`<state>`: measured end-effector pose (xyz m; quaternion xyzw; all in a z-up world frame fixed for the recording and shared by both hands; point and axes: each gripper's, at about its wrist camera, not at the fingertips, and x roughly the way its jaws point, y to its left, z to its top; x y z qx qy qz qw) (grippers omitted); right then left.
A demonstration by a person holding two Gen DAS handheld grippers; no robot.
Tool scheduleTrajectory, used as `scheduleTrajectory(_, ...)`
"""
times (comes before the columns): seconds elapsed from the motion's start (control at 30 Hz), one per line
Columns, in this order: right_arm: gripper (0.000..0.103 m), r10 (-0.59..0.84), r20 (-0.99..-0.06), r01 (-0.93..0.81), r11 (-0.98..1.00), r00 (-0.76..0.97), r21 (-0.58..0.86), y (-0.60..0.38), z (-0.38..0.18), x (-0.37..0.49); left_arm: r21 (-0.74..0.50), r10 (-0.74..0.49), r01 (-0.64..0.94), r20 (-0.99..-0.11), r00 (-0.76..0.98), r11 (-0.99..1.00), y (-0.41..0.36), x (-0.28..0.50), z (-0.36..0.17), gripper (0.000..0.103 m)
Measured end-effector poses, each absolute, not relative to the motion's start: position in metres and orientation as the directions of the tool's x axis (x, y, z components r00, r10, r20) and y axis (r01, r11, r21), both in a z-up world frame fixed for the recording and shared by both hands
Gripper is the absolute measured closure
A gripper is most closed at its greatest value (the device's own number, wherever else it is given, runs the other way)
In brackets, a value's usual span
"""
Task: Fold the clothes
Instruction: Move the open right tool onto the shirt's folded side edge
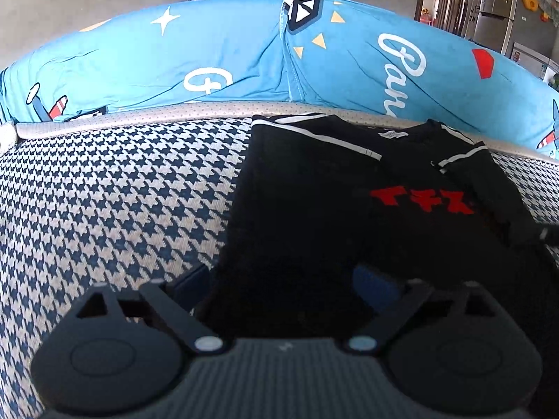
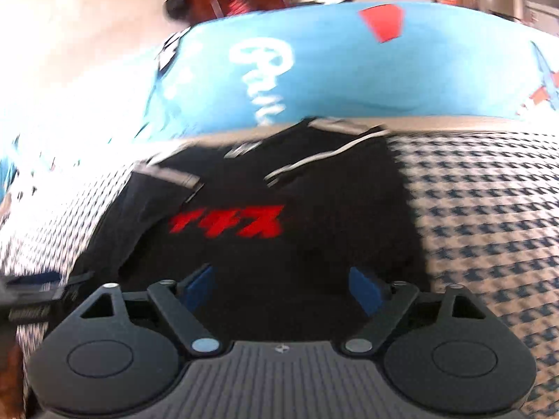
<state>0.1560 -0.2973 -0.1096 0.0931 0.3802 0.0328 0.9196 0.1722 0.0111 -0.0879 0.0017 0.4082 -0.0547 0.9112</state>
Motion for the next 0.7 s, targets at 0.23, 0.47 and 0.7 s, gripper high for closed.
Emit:
scheduleTrajectory(0.23,0.049,0.081,-0.686,0.141,0.955,0.723,0.261,-0.355,-0.111,0.163,-0.049,-0.105,0.104,-0.747,0.656,0.993,0.012,0.174,-0.089,0.008)
scheduleTrajectory(0.47,0.05,0.12,-0.688,0.167,0.928,0.716,0.334,-0.381,-0.12,0.166,-0.044,-0.108,0.114,-0.753,0.65,0.993,0.008,0.176,-0.092,0.008)
scheduleTrajectory(0.7,0.05,0.151,-0.693,0.225,0.879,0.705,0.421,-0.396,-0.134,0.174,-0.04,-0.106,0.116,-0.756,0.645,0.992,0.008,0.177,-0.093,0.008)
